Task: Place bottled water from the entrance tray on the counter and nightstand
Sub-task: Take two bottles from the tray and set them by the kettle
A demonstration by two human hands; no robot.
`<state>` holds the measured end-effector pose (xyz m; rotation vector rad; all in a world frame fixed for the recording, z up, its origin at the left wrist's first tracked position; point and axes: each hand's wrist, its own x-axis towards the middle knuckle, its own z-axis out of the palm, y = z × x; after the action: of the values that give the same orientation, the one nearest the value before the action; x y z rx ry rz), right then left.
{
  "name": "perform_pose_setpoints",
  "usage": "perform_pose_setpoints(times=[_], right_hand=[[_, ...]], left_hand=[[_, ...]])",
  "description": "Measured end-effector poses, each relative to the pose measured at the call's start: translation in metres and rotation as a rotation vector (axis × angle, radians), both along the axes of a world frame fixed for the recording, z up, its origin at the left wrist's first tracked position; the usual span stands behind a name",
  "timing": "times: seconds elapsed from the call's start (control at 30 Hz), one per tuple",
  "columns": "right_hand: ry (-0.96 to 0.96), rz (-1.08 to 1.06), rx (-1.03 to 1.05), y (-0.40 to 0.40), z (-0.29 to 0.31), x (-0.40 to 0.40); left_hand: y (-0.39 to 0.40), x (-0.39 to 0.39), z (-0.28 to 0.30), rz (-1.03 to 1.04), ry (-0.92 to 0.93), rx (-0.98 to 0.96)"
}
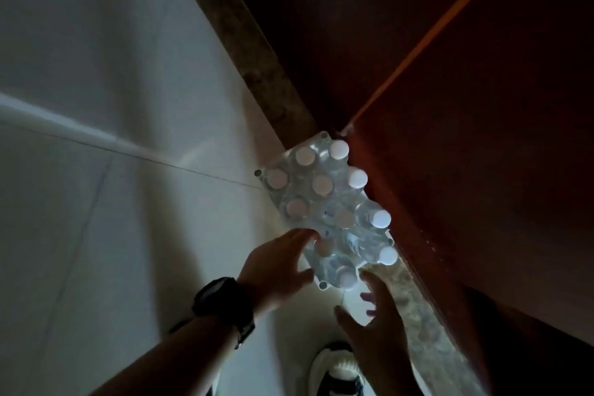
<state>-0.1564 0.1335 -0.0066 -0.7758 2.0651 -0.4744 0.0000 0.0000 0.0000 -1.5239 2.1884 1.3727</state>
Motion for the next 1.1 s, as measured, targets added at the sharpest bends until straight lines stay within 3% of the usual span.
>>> perform_pose_setpoints(times=[0.17,0.3,0.4,0.5,0.6,0.73,0.87,1.0,1.1], right_hand=[[0.014,-0.049,-0.109,-0.004,-0.075,0.007],[0.165,-0.094,-0.2,-0.016,-0.096,0.017],[0.23,-0.067,-0.224,-0.015,-0.091,0.02],[0.214,-0.051,-0.243,-0.012,-0.055,0.021],[0.152,-0.056,-0.276,-0.023,0.012,0.017],[-0.026,-0.087,-0.396,-0.06,0.144,0.012],[-0.378,-0.051,-0.485,-0.12,0.31,0.008],[-0.701,-0.006,-0.804,-0.171,0.485,0.007],[-0.785,0.082,-0.93,-0.197,0.62,0.01]], left_hand=[[0.006,-0.009,-0.078,0.035,0.053,-0.145],[0.009,-0.017,-0.111,0.042,0.08,-0.202],[0.012,-0.016,-0.106,0.089,0.107,-0.237],[0.018,-0.008,-0.062,0.229,0.208,-0.222],[0.016,0.003,0.012,0.317,0.316,-0.248],[-0.003,0.013,0.146,0.461,0.371,-0.289],[-0.05,0.021,0.317,0.584,0.581,-0.268],[-0.09,0.026,0.492,0.624,0.852,-0.261],[-0.104,0.023,0.621,0.6,0.95,-0.269]])
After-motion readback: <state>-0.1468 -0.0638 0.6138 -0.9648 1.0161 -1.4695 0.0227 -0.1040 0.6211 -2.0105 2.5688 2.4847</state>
